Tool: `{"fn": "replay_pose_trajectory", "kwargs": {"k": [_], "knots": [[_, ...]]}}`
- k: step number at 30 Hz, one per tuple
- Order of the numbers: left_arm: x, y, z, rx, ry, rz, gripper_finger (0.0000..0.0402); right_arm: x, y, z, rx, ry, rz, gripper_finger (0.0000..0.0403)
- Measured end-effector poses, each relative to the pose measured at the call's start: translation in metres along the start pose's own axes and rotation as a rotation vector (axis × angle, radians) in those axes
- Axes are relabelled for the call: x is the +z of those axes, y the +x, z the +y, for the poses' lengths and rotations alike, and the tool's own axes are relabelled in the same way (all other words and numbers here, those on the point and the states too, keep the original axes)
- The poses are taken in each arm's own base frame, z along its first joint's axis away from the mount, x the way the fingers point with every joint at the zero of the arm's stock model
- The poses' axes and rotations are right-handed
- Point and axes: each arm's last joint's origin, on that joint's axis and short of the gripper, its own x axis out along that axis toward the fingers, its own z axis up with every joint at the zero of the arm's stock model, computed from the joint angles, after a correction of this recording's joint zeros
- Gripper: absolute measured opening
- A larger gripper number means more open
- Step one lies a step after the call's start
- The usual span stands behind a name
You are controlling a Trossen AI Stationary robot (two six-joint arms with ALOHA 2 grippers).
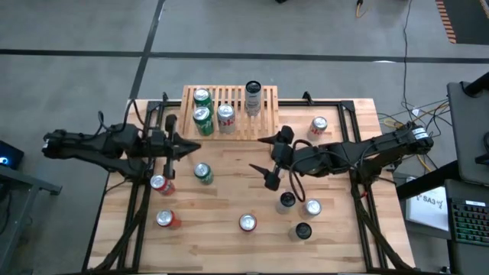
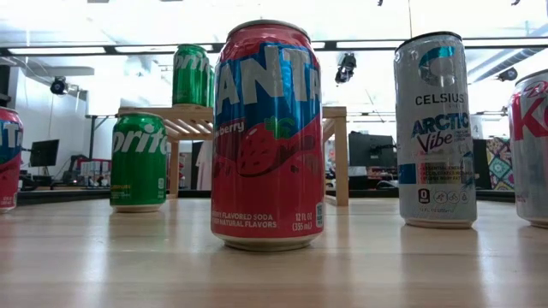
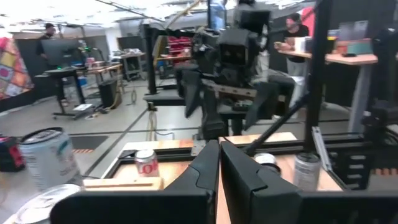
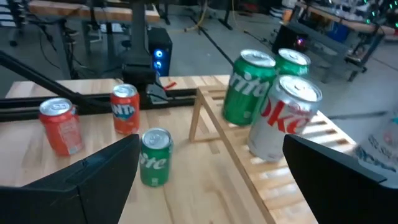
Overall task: Place canned beverage on shelf
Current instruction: Adjust the soda cans
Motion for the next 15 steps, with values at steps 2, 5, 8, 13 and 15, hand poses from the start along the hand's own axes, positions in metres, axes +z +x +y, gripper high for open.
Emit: {"fn": "replay_pose_trajectory", "kwargs": {"k": [2, 5, 8, 13, 15], "knots": [[-0.001, 0.001, -0.002, -0.004, -0.007, 0.005, 0.0, 0.001, 0.0, 0.0, 0.007, -0.019, -0.011, 0.0384], [-0.001, 0.001, -0.002, 0.039, -0.015, 0.011, 0.0, 0.005, 0.0, 0.0, 0.007, -0.03, -0.045, 0.0382], [-0.001, -0.001, -0.002, 0.054, -0.012, 0.019, 0.0, 0.01, 0.0, -0.001, 0.004, -0.025, -0.089, 0.0369], [-0.002, -0.004, -0.001, 0.053, 0.053, 0.03, 0.0, 0.017, 0.003, -0.007, -0.012, 0.023, -0.155, 0.0312], [-0.002, -0.005, -0.001, 0.051, 0.076, 0.039, 0.0, 0.021, 0.003, -0.01, -0.021, 0.046, -0.186, 0.0284]]}}
